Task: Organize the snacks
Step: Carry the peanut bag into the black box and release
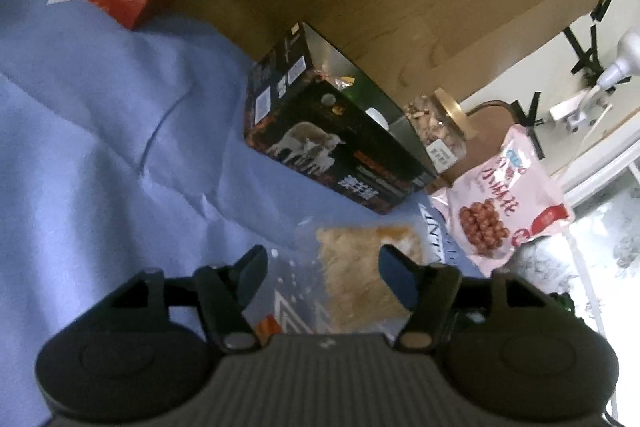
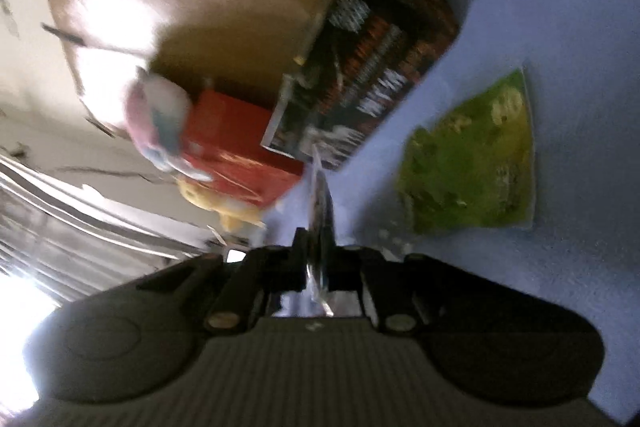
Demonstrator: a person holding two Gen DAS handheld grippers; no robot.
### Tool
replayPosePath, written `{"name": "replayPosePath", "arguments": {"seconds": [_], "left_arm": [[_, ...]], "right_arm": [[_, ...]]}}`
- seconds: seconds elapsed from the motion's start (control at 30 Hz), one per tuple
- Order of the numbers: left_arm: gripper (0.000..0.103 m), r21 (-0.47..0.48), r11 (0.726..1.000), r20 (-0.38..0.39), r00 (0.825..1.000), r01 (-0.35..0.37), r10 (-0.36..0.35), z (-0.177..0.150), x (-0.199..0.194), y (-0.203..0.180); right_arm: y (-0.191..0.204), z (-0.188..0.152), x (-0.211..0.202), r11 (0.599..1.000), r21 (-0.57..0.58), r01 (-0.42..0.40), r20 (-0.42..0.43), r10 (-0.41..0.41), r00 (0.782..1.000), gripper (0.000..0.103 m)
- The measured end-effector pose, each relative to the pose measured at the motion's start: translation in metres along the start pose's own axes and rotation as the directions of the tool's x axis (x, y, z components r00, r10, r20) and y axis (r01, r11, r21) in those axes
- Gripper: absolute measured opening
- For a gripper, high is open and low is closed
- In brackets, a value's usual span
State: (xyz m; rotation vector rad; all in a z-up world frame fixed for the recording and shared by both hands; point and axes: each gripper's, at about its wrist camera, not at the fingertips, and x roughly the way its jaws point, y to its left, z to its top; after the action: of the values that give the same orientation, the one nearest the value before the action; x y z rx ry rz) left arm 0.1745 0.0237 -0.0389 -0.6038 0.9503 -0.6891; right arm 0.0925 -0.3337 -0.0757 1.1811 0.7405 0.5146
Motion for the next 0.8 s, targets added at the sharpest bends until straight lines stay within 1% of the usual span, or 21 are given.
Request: {"name": "replayPosePath", "arguments": {"seconds": [0.03,0.07,0.1,0.17,0.2,0.23,0.27,0.3,0.37,0.43,0.53,0.6,0.63,0.67,0.7,0.73,0.77,0.8], "left_arm": [[0.069,-0.012,1.000,-0.008,1.000,0.013,-0.013,-0.002,0.000,0.000],[0.073,-0.025,0.999,-0.019,0.999,0.027,-0.027,-0.005,0.001,-0.001],[0.074,-0.038,0.998,-0.034,0.998,0.046,-0.047,-0.008,0.003,-0.002],[0.074,-0.060,0.992,-0.056,0.992,0.111,-0.114,-0.013,0.008,-0.007],[0.070,-0.065,0.988,-0.057,0.987,0.144,-0.147,-0.014,0.009,-0.011],[0.062,-0.057,0.984,-0.048,0.984,0.169,-0.171,-0.014,0.009,-0.017],[0.046,-0.037,0.984,-0.045,0.984,0.173,-0.175,-0.012,0.009,-0.024],[0.036,-0.007,0.987,-0.038,0.986,0.161,-0.161,-0.009,0.010,-0.031],[0.035,0.041,0.989,-0.024,0.990,0.140,-0.139,0.003,0.012,-0.044],[0.035,0.086,0.990,-0.007,0.994,0.111,-0.111,0.021,0.016,-0.058],[0.035,0.182,0.983,0.059,0.997,0.028,-0.040,0.053,0.025,-0.080],[0.036,0.215,0.976,0.099,0.995,-0.025,0.004,0.073,0.037,-0.087],[0.038,0.231,0.971,0.116,0.993,-0.058,0.031,0.082,0.047,-0.089],[0.045,0.245,0.965,0.130,0.990,-0.092,0.061,0.090,0.058,-0.090],[0.050,0.251,0.958,0.144,0.984,-0.138,0.104,0.096,0.069,-0.089],[0.050,0.253,0.949,0.149,0.977,-0.187,0.153,0.100,0.081,-0.088],[0.050,0.261,0.940,0.148,0.971,-0.221,0.187,0.102,0.089,-0.086],[0.050,0.267,0.934,0.144,0.968,-0.236,0.203,0.102,0.093,-0.083]], "right_arm": [[0.001,0.002,-0.004,1.000,0.014,-0.021,0.008,0.021,1.000,0.008],[0.001,0.004,-0.007,0.998,0.040,-0.052,0.013,0.052,0.999,0.008],[0.000,0.006,-0.010,0.995,0.062,-0.079,0.017,0.078,0.997,0.008],[0.000,0.009,-0.013,0.988,0.091,-0.123,0.028,0.121,0.992,0.008],[0.002,0.010,-0.014,0.987,0.091,-0.133,0.031,0.130,0.991,0.008],[0.004,0.011,-0.014,0.987,0.086,-0.133,0.030,0.131,0.991,0.008],[0.007,0.012,-0.012,0.988,0.082,-0.131,0.028,0.129,0.991,0.008],[0.009,0.014,-0.011,0.989,0.077,-0.130,0.024,0.128,0.991,0.008],[0.016,0.022,-0.011,0.990,0.056,-0.126,0.028,0.125,0.992,0.008],[0.032,0.037,-0.007,0.995,-0.008,-0.096,0.047,0.096,0.994,0.008],[0.058,0.062,0.007,0.991,-0.132,-0.013,0.089,0.025,0.996,0.010],[0.073,0.081,0.023,0.976,-0.211,0.060,0.124,-0.034,0.992,0.013],[0.080,0.088,0.032,0.961,-0.258,0.102,0.147,-0.065,0.987,0.016],[0.086,0.093,0.040,0.939,-0.311,0.150,0.179,-0.097,0.979,0.021],[0.093,0.097,0.049,0.896,-0.381,0.229,0.233,-0.146,0.961,0.025],[0.097,0.098,0.056,0.849,-0.435,0.299,0.279,-0.188,0.942,0.034],[0.099,0.100,0.062,0.792,-0.480,0.377,0.329,-0.236,0.914,0.039],[0.099,0.100,0.065,0.749,-0.498,0.437,0.373,-0.270,0.888,0.039]]}}
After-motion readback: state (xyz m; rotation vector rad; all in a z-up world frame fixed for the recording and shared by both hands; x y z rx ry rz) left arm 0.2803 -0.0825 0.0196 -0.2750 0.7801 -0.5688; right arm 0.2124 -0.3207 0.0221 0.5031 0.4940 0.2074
